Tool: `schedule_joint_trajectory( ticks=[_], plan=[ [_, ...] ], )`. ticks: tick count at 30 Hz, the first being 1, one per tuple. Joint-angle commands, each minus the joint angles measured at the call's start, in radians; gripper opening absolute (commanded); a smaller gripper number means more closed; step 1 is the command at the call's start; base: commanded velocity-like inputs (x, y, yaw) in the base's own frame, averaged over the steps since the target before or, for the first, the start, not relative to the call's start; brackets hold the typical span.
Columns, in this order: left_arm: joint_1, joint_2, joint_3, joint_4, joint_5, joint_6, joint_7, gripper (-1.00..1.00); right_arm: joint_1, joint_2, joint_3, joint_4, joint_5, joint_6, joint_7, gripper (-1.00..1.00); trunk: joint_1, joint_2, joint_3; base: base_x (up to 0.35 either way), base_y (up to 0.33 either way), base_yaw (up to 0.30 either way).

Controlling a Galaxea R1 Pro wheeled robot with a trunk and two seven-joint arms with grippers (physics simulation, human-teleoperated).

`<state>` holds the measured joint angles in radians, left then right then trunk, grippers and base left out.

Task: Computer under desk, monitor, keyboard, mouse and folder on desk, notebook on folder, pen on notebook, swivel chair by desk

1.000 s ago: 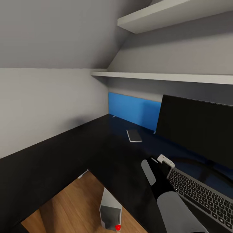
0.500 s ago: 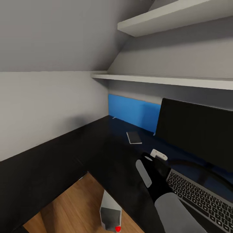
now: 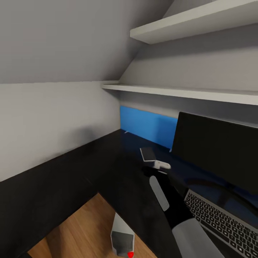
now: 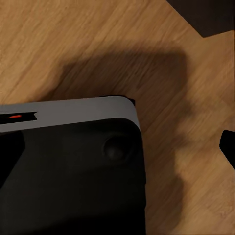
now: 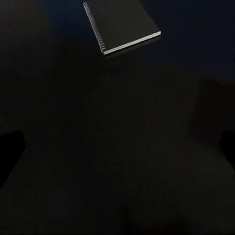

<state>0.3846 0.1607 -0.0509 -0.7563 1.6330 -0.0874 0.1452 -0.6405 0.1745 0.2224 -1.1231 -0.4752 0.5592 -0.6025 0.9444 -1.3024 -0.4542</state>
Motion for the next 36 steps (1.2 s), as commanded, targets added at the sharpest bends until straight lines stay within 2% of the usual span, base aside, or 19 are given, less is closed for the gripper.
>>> schedule_joint_trajectory(
  ticks=[1,6,9,12,17,18,21,22,25,26,29,30,34,36],
  plan=[
    [0.000,0.001,-0.005,-0.003,0.008,-0.008,0.005,1.00,0.003,0.000,0.001,-0.014,-0.008,0.018,0.003,1.00,-0.004,0.007,0.002,0.000,0.000,0.000],
    [0.000,0.003,-0.003,-0.003,0.009,-0.005,-0.001,1.00,0.023,0.000,0.007,-0.069,-0.007,0.106,0.046,1.00,-0.023,0.042,0.018,0.000,0.000,0.000],
    [0.000,0.003,-0.004,-0.003,0.010,-0.003,-0.003,1.00,0.033,0.000,0.022,-0.083,-0.008,0.118,0.050,1.00,-0.035,0.063,0.027,0.000,0.000,0.011],
    [0.000,0.003,-0.004,-0.003,0.009,-0.003,-0.017,1.00,0.039,0.000,0.064,-0.094,-0.009,0.145,0.053,1.00,-0.046,0.084,0.037,0.000,0.000,0.129],
    [0.001,0.001,-0.002,-0.003,0.010,-0.005,-0.057,1.00,0.043,0.000,0.156,-0.104,-0.009,0.175,0.055,1.00,-0.065,0.119,0.052,0.000,0.000,0.228],
    [0.002,0.001,-0.002,-0.003,0.010,-0.007,-0.069,1.00,0.045,0.000,0.207,-0.122,-0.010,0.180,0.069,1.00,-0.069,0.126,0.056,0.000,0.000,0.263],
    [0.003,0.001,-0.001,-0.003,0.010,-0.008,-0.076,1.00,0.059,-0.006,0.246,-0.151,-0.010,0.197,0.115,1.00,-0.081,0.147,0.065,0.000,0.000,0.269],
    [0.005,0.001,-0.001,-0.003,0.011,-0.010,-0.079,1.00,0.069,-0.010,0.263,-0.177,-0.010,0.249,0.167,1.00,-0.084,0.154,0.068,0.000,0.000,0.265],
    [0.008,0.001,0.000,-0.003,0.011,-0.011,-0.081,1.00,0.074,-0.012,0.269,-0.195,-0.009,0.292,0.205,1.00,-0.096,0.175,0.077,0.000,0.000,0.260],
    [0.012,0.001,0.000,-0.006,0.011,-0.026,-0.084,1.00,0.078,-0.013,0.282,-0.220,-0.006,0.335,0.249,1.00,-0.100,0.182,0.081,0.000,0.000,0.257],
    [0.013,0.000,0.000,-0.007,0.010,-0.042,-0.085,1.00,0.079,-0.013,0.297,-0.225,-0.003,0.342,0.256,1.00,-0.111,0.203,0.090,0.000,0.000,0.268],
    [0.014,0.000,-0.001,-0.007,0.010,-0.050,-0.085,1.00,0.080,-0.013,0.316,-0.227,-0.003,0.346,0.260,1.00,-0.115,0.210,0.093,0.000,0.000,0.280],
    [0.014,0.001,-0.001,-0.008,0.010,-0.052,-0.085,1.00,0.082,-0.013,0.328,-0.228,-0.004,0.348,0.261,1.00,-0.130,0.238,0.106,0.000,0.000,0.280],
    [0.014,0.002,-0.002,-0.008,0.008,-0.050,-0.085,1.00,0.082,-0.013,0.355,-0.228,-0.004,0.364,0.262,1.00,-0.138,0.252,0.112,0.000,0.000,0.253]
  ],
)
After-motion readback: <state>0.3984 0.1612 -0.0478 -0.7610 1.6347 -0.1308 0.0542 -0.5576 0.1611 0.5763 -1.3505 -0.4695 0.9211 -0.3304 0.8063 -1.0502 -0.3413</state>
